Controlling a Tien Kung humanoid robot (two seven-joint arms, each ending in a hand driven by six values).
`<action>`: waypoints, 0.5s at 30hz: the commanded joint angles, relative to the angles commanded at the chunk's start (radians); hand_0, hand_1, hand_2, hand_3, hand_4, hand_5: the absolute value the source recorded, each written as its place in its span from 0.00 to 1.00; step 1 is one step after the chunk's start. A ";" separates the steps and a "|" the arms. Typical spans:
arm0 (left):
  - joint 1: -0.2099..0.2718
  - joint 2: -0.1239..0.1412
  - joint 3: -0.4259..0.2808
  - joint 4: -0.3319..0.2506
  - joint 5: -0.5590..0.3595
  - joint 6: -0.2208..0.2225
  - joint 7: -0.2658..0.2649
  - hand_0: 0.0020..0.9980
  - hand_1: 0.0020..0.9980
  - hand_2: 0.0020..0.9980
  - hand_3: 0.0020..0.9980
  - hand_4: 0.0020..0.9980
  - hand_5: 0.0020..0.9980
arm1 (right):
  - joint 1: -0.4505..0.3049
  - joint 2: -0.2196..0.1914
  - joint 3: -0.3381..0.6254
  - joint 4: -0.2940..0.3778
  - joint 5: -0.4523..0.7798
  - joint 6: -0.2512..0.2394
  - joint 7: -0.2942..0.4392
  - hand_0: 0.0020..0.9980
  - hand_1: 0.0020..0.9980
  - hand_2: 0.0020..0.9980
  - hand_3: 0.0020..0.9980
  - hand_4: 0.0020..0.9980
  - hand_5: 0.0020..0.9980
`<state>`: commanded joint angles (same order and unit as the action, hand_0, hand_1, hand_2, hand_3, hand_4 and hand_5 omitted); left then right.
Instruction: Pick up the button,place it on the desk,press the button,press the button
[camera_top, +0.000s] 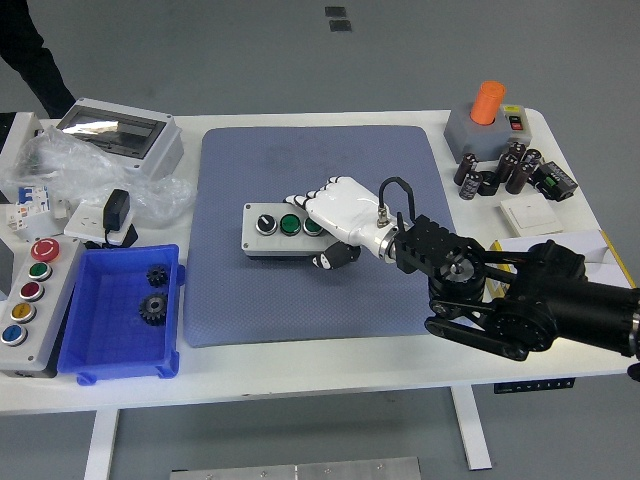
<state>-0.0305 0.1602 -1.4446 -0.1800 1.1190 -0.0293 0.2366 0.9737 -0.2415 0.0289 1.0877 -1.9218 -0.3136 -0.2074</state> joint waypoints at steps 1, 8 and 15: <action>-0.001 0.000 -0.001 0.000 0.001 0.000 0.000 0.61 0.55 0.53 0.58 0.46 0.13 | 0.001 -0.001 0.001 -0.005 0.005 0.006 0.003 0.74 0.66 0.45 0.52 0.17 0.00; -0.001 0.001 -0.007 0.000 0.008 -0.003 -0.001 0.61 0.55 0.53 0.58 0.46 0.13 | 0.006 -0.006 0.013 -0.019 0.042 0.036 0.017 0.75 0.68 0.66 0.61 0.24 0.00; -0.001 0.002 -0.013 0.000 0.010 -0.013 -0.010 0.61 0.55 0.53 0.58 0.45 0.13 | 0.012 -0.011 0.020 -0.022 0.050 0.071 0.022 0.78 0.70 0.69 0.76 0.53 0.00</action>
<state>-0.0312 0.1624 -1.4574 -0.1800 1.1289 -0.0426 0.2267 0.9855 -0.2521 0.0490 1.0662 -1.8715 -0.2424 -0.1854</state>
